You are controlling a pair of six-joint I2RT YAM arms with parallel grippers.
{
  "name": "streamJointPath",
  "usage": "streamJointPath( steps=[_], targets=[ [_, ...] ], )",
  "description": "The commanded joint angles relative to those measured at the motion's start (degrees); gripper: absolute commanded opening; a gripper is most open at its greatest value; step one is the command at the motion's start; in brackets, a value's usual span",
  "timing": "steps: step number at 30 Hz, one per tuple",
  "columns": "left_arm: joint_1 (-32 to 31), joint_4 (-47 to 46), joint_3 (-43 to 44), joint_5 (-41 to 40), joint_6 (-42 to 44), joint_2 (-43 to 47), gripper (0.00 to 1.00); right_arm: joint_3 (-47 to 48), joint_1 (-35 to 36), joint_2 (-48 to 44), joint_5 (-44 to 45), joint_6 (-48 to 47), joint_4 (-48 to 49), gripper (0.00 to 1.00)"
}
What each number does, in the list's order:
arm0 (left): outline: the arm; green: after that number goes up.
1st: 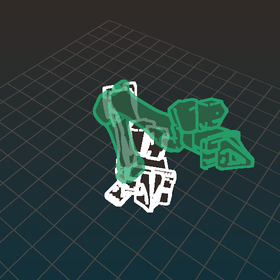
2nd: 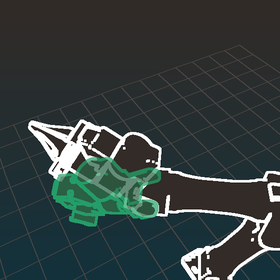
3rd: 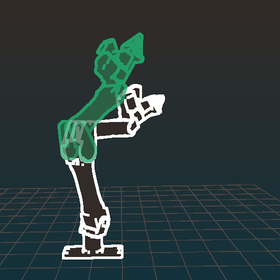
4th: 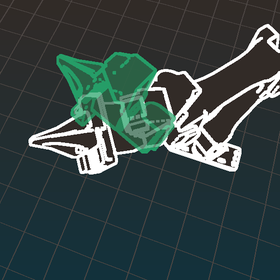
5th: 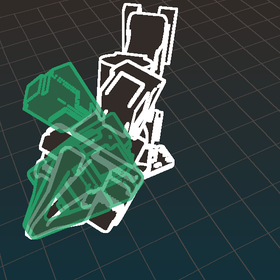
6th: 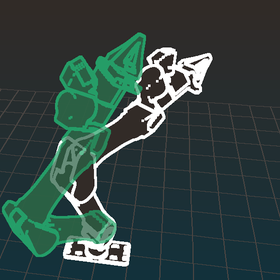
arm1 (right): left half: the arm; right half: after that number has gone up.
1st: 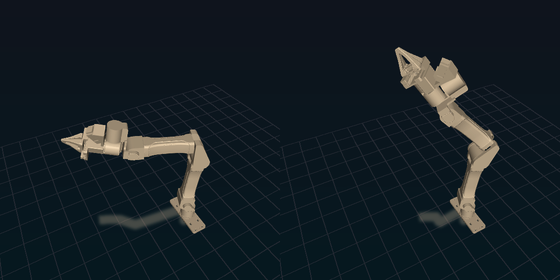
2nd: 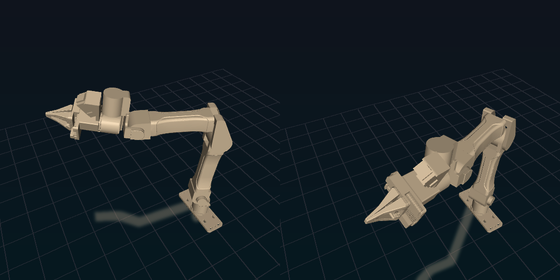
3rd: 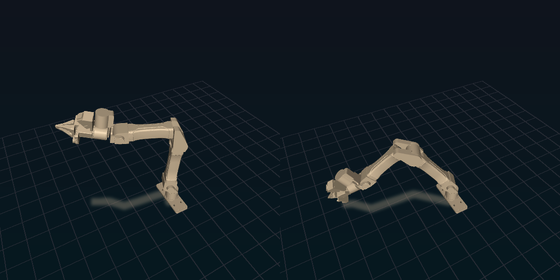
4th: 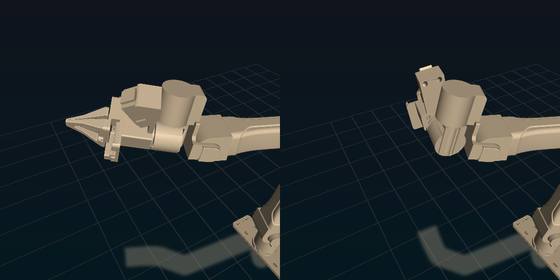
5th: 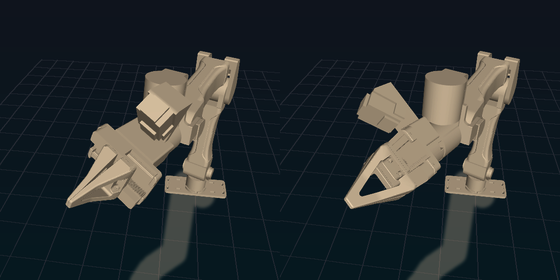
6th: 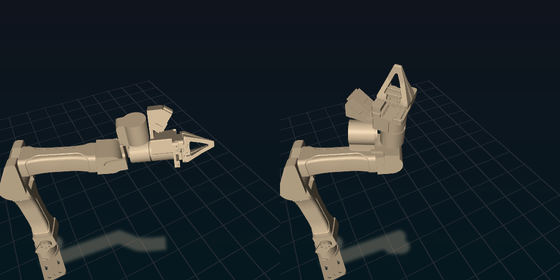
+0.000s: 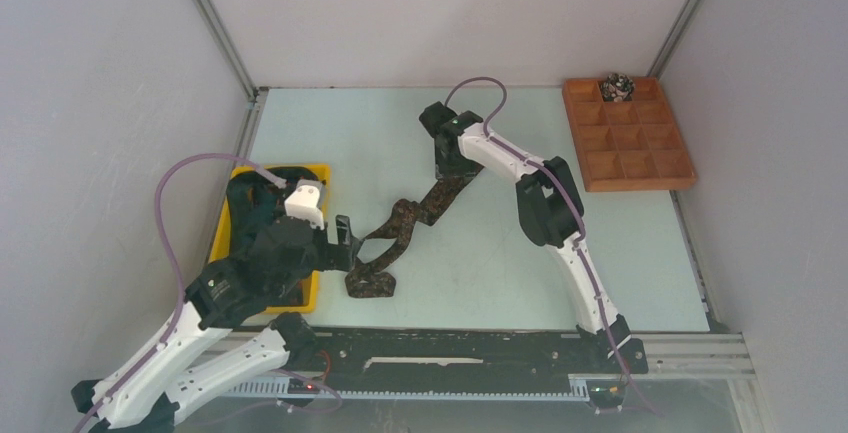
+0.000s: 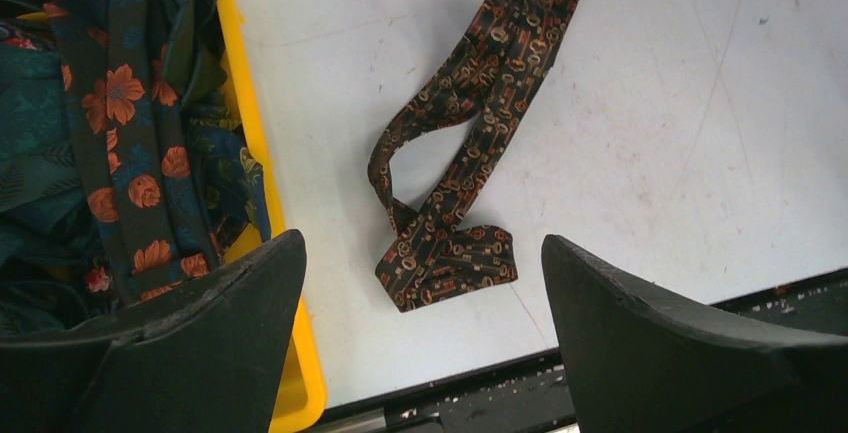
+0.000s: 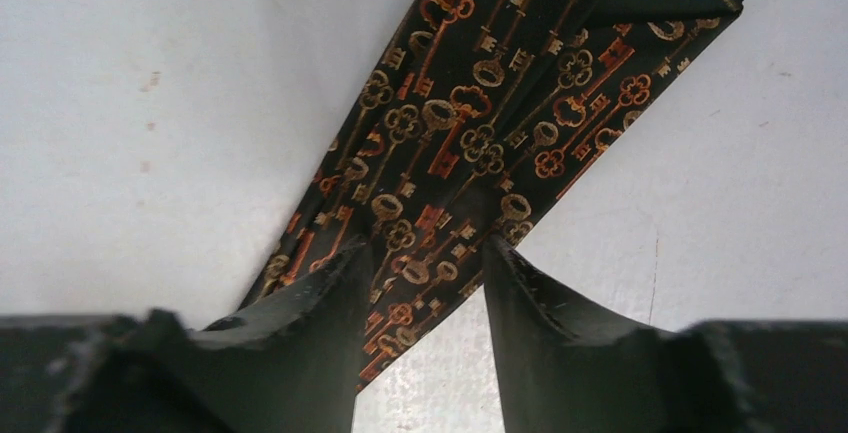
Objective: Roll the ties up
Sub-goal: Flatten out the tie at the center of the board.
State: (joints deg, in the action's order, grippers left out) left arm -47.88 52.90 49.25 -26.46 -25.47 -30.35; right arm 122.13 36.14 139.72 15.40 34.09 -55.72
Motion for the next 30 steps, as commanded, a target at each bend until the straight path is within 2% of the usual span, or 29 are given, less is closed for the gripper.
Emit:
streamJointPath(
  steps=[1, 5, 12, 15, 23, 30],
  targets=[
    [-0.1, -5.8, -3.9, -2.3, -0.7, 6.7, 0.99, 2.7, -0.1, 2.0, 2.7, -0.1, -3.8, 0.42],
    [-0.1, -7.1, -5.7, -2.5, 0.1, 11.5, 1.0, -0.2, -1.2, 1.6, 2.8, -0.3, -3.3, 0.39],
    [-0.1, -6.8, -5.7, -3.2, -0.2, 10.4, 1.0, -6.1, -5.6, -1.0, 1.3, -2.0, 0.2, 0.31],
    [-0.1, -6.5, -5.6, -3.7, -0.4, 10.3, 1.0, -6.9, -7.5, -0.7, -0.5, -3.0, 1.4, 0.31],
    [-0.1, -6.3, -5.7, -5.0, -0.9, 11.1, 1.0, -7.4, -13.1, -0.4, -5.3, -5.8, 3.4, 0.27],
    [-0.1, -6.2, -5.7, -5.4, -0.8, 10.3, 1.0, -2.3, -18.8, 2.2, -8.4, -7.7, 2.1, 0.26]
  ],
)
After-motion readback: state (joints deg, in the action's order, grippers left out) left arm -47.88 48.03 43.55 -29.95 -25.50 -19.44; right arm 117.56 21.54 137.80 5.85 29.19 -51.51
